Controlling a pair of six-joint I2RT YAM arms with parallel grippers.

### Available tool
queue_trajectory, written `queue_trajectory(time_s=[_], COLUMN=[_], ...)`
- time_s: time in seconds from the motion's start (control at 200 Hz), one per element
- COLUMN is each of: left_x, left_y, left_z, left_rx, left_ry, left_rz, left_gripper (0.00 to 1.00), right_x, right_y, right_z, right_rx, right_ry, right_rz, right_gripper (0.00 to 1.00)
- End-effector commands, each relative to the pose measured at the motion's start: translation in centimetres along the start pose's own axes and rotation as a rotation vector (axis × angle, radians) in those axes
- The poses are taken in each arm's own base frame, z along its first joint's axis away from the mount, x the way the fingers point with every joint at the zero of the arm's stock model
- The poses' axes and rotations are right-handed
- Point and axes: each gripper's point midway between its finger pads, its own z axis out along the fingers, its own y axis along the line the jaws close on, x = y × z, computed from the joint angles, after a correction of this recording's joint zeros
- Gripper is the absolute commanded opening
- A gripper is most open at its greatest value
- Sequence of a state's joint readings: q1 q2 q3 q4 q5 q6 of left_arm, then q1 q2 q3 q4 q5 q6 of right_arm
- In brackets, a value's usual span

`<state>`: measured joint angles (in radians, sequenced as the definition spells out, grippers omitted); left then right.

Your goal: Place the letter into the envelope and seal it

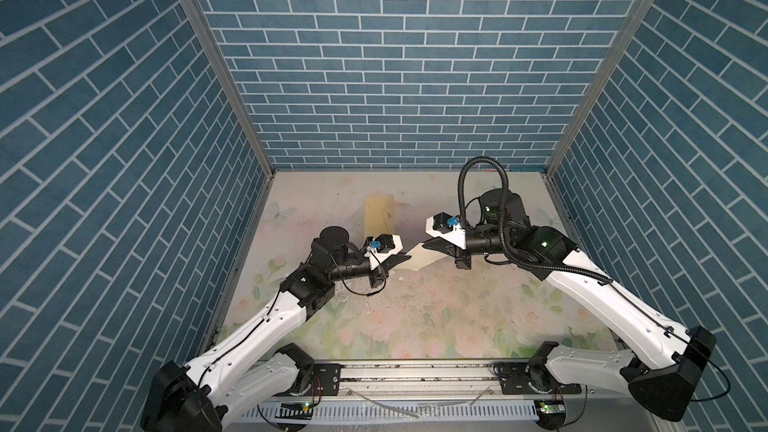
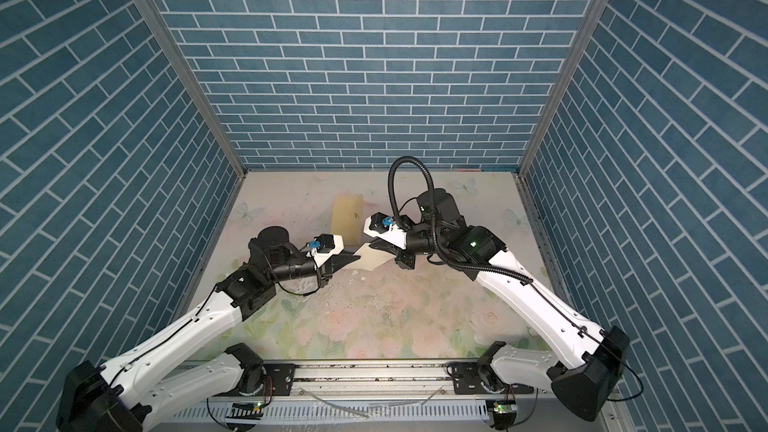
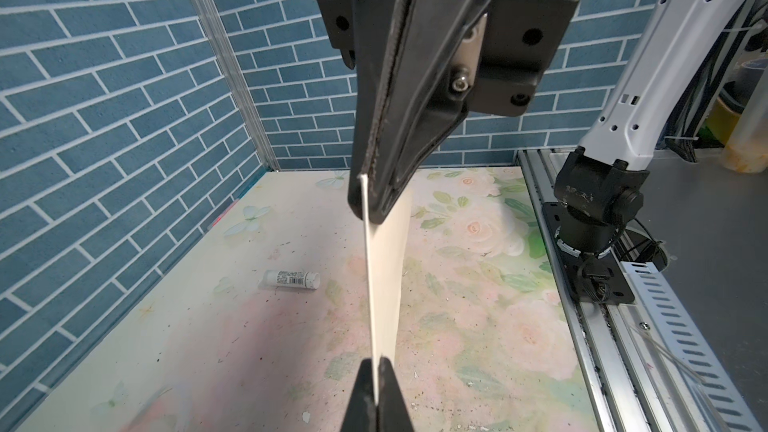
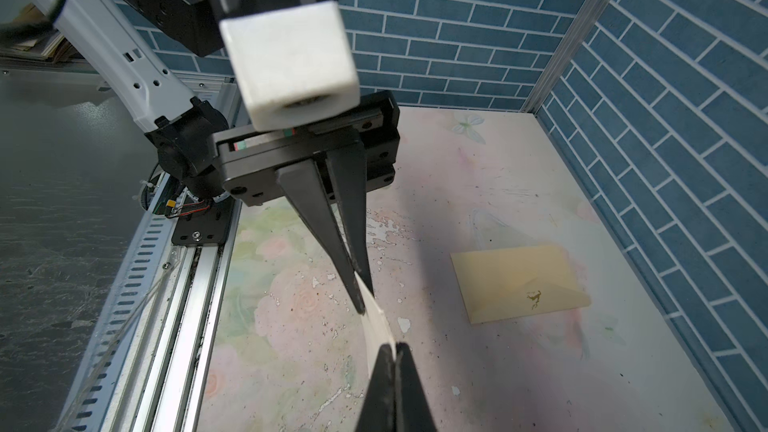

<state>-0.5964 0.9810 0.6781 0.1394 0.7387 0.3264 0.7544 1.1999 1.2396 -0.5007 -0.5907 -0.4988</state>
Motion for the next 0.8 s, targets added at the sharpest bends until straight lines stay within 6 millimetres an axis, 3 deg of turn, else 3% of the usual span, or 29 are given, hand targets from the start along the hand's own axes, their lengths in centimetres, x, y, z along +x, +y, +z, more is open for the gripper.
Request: queue_trajectory(time_s=[0.0, 0.145, 0.265, 0.43, 0.595, 0.795], left_x=[1.0, 1.2, 1.2, 1.4, 1.5, 1.8], left_y=[-0.3, -0.3, -0.3, -0.2, -0.3, -0.2], left_z=[-0.1, -0.1, -0.2, -0.2, -0.2, -0.2], left_rx=[0.002, -0.002, -0.009, -0.013, -0.014, -0.02], left_ry=[0.024, 0.028, 0.029, 0.034, 0.036, 0.043], left_rz=[-0.015, -0.018, -0.017, -0.019, -0.02, -0.024], left_gripper=[0.05, 0.0, 0.08, 0.08, 0.0, 0.01], right_x=[0.9, 1.1, 1.1, 1.3, 1.4, 1.5], right_y=[-0.4, -0.7, -0.8, -0.9, -1.2, -1.3], right_z=[-1.1, -1.9, -2.3, -2.7, -3.1, -3.5], right_rx=[0.045, 0.067, 0.077, 0.09, 0.109, 0.12], right_ry=[0.018, 0.014, 0.01, 0.011, 0.013, 0.012], right_rz=[-0.029, -0.028, -0.026, -0.023, -0.02, -0.018], right_gripper=[0.0, 0.0, 0.0, 0.0, 0.0, 0.0])
